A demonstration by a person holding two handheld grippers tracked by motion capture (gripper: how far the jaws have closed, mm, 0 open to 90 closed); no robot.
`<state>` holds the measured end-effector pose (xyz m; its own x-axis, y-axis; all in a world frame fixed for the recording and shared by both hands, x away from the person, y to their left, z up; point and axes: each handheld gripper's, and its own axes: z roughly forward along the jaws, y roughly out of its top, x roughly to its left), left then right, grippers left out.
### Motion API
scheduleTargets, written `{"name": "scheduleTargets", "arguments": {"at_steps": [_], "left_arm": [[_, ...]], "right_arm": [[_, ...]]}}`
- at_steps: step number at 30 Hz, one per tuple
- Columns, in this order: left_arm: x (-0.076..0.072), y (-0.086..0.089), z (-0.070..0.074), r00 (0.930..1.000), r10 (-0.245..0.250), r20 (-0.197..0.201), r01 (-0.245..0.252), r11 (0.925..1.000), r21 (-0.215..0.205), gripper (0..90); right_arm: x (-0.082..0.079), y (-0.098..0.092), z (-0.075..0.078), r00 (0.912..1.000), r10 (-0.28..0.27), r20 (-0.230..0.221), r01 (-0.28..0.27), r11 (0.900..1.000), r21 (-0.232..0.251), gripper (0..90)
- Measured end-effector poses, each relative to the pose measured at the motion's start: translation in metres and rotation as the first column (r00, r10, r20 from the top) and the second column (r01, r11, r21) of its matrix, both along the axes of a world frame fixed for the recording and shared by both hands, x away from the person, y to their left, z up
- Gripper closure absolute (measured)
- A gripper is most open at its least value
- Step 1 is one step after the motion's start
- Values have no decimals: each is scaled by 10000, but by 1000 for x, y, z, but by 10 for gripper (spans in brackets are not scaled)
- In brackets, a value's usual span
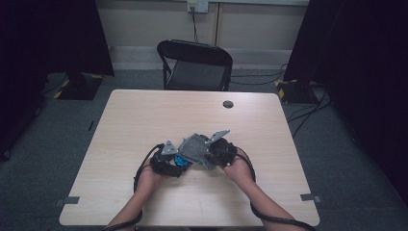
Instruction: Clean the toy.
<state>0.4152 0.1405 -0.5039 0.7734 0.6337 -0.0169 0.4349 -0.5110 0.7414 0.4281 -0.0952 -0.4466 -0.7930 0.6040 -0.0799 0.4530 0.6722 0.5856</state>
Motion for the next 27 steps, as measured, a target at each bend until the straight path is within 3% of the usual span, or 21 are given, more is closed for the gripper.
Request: {"name": "scheduleTargets", "arguments": {"at_steps": [16, 27], "left_arm": [[0, 0, 0, 10000, 14, 4, -14, 10000, -5, 231], [0, 0, 0, 10000, 19, -1, -19, 10000, -9, 231]], "right_arm": [[23, -21, 7, 9953, -967, -65, 968, 9951, 186, 768], [35, -37, 4, 9870, -1585, -247, 1592, 9868, 296, 768]]}}
